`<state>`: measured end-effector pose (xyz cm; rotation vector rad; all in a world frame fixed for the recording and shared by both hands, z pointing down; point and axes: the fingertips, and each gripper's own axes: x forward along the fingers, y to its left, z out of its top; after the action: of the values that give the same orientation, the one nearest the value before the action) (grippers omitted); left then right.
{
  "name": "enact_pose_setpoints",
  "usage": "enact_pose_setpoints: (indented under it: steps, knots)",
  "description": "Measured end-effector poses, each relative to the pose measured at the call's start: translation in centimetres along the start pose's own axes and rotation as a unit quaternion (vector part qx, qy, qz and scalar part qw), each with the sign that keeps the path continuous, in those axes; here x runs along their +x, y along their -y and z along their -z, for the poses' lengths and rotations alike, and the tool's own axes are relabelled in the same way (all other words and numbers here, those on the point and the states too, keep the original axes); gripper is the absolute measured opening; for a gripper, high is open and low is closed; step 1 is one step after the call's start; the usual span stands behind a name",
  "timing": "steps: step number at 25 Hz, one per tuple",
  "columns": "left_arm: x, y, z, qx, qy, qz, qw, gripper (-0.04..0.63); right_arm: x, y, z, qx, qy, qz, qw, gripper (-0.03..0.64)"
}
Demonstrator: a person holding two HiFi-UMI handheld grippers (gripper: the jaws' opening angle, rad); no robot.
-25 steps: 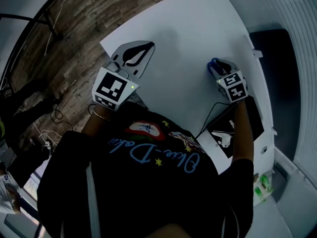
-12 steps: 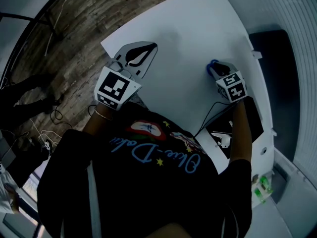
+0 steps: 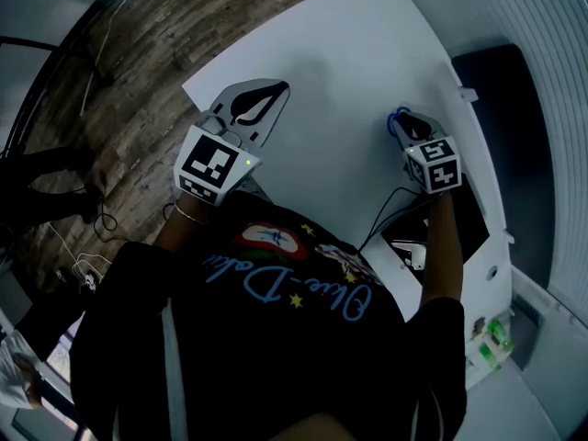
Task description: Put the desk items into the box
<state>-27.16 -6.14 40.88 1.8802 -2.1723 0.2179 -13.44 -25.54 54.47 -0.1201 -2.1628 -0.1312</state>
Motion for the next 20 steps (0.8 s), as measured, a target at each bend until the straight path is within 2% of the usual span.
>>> enact_pose_setpoints:
  steps: [9, 20]
  knots:
    - [0.2, 1.0, -1.0, 0.010, 0.011, 0.021, 0.9997, 0.008, -3.8, 0.4, -1.2, 0.046, 0.056, 0.042, 0.997, 0.078]
    - [0.6, 2.7, -2.0, 0.025, 0.022, 0.053, 0.9980, 0.008, -7.5, 1.2, -0.7, 0.099, 0.107, 0.089, 0.985, 0.078]
